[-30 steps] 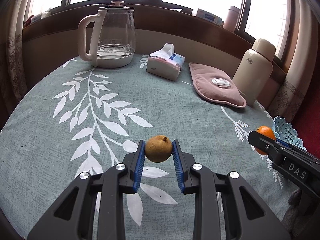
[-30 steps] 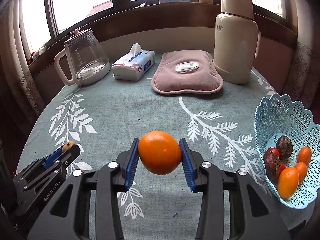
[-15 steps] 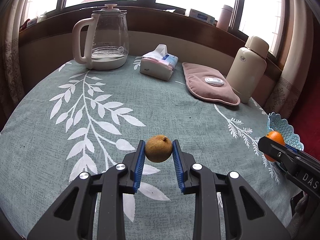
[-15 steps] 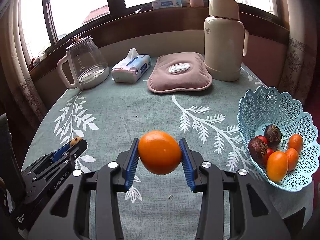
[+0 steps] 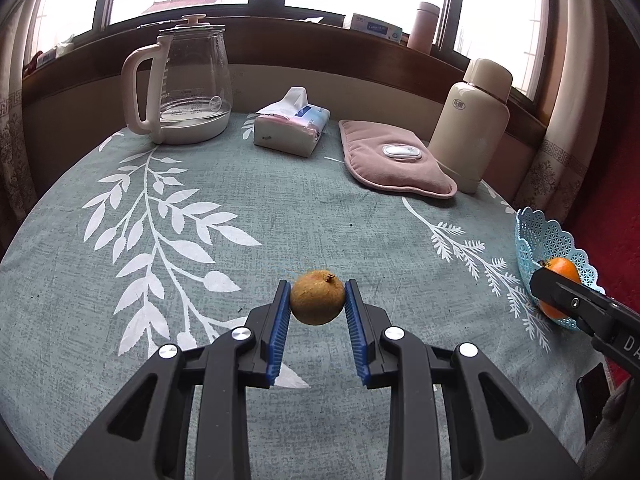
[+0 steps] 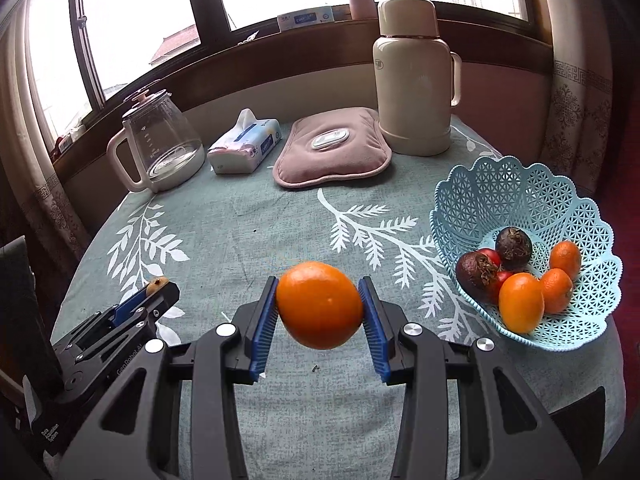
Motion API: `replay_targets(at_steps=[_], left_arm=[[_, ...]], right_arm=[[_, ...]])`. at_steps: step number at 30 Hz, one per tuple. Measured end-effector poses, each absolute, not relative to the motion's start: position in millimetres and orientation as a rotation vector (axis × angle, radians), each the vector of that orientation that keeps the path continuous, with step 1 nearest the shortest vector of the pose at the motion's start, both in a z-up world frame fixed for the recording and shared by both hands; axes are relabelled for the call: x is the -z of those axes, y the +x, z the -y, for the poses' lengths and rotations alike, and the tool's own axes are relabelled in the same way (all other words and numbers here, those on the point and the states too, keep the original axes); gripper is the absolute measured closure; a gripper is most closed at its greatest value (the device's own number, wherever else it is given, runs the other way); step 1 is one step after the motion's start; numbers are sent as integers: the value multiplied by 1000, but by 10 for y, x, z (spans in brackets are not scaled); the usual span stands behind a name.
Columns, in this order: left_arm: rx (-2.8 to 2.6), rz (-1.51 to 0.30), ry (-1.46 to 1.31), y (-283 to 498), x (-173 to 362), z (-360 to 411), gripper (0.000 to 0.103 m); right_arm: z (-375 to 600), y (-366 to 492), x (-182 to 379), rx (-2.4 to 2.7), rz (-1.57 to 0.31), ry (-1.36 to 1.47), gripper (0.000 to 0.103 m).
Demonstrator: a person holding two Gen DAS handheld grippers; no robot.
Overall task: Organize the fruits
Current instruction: 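Carry the orange into the basket and open the right tool while the left tool holds the tan fruit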
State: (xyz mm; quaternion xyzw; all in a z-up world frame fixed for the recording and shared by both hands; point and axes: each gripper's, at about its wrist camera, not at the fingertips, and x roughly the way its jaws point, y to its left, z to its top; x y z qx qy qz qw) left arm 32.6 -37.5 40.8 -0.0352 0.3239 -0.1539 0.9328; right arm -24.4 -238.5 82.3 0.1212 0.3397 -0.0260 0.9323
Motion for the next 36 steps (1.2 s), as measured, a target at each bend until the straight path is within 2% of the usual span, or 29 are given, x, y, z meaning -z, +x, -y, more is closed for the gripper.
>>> replay_targets(at_steps=[23, 36], left_arm=[[331, -665, -37, 270, -374, 484, 75], [328, -674, -23, 284, -332, 507, 75]], right_arm=[[3408, -732, -988, 274, -602, 407, 61], [3807, -703, -718, 366, -652, 453, 62]])
